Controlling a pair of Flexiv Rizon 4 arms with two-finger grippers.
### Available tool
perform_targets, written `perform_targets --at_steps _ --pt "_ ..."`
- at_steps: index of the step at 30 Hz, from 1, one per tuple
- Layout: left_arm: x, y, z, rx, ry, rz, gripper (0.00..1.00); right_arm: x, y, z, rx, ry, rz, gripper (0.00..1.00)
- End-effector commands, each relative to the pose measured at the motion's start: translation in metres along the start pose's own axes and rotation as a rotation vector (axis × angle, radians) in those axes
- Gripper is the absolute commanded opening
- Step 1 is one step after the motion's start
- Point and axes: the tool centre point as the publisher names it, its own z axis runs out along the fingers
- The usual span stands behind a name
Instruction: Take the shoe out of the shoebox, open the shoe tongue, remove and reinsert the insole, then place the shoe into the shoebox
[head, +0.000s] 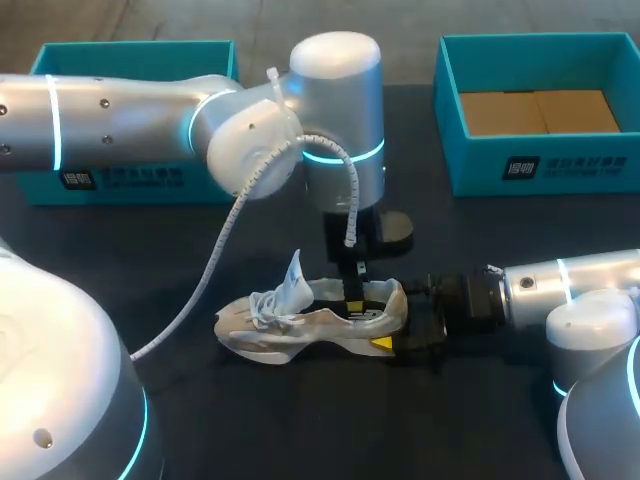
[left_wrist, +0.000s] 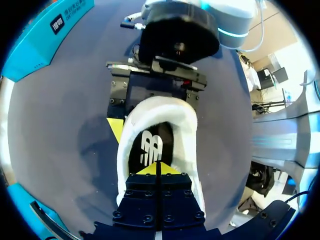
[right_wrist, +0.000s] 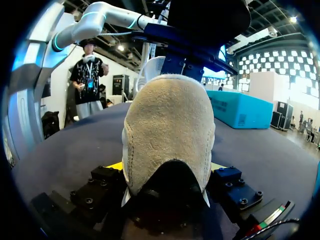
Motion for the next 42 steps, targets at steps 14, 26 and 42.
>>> perform_targets --at_steps 14,26,42 --pt "0.006 -0.005 0.019 -0.047 -0.037 0.042 0.0 0.0 0.001 0.002 0.007 0.0 0.001 0.0" --pt "0.001 0.017 0.041 -0.041 0.01 0.048 0.0 0.0 0.001 0.002 0.007 0.0 0.001 0.0" --pt "0.019 0.061 0.052 -0.066 0.021 0.058 0.0 0.0 0.001 0.002 0.007 0.0 0.001 0.0"
